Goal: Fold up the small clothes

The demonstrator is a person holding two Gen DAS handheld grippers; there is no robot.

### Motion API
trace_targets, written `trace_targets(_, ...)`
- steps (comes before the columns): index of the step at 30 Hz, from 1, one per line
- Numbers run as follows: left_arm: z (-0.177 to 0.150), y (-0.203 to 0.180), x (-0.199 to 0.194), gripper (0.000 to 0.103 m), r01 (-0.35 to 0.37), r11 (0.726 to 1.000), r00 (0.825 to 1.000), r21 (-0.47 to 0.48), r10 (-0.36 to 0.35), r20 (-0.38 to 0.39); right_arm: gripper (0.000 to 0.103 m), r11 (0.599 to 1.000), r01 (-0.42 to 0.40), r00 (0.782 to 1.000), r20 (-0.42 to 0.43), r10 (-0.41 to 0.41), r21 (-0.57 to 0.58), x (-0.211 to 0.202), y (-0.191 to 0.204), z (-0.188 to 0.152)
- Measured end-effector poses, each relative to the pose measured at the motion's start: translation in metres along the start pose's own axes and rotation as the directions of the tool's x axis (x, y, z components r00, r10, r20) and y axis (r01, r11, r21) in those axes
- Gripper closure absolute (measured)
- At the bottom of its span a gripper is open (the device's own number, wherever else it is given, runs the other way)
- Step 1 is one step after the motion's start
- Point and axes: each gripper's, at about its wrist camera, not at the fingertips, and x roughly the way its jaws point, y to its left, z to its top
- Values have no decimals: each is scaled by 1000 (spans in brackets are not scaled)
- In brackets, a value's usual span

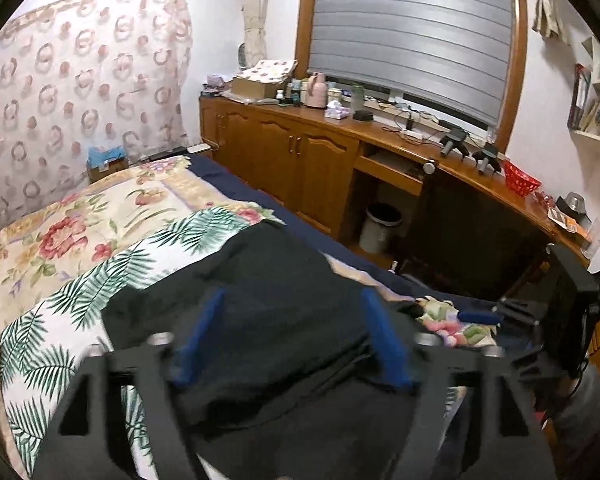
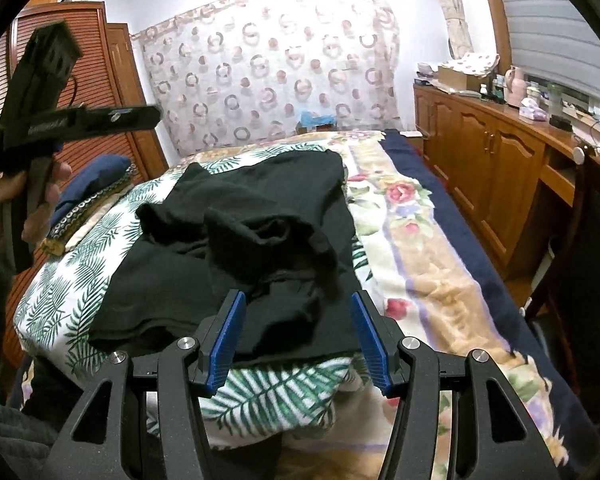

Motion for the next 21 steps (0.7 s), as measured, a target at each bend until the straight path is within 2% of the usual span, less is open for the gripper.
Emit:
trace_targets(10, -46, 80, -2, 22, -116, 993, 991, -34, 113, -68, 46, 999, -5, 1000, -24, 4, -32, 22, 24, 32)
trace_targets(13, -60, 103, -5, 22, -136, 990, 988, -42, 133, -77, 46, 998, -19, 999, -40, 17, -53, 38, 42, 48)
trace_targets(21, -84, 151, -13, 22, -167, 982, 984, -88, 160, -83, 46, 986, -125, 991, -66, 118, -112, 85, 96, 92)
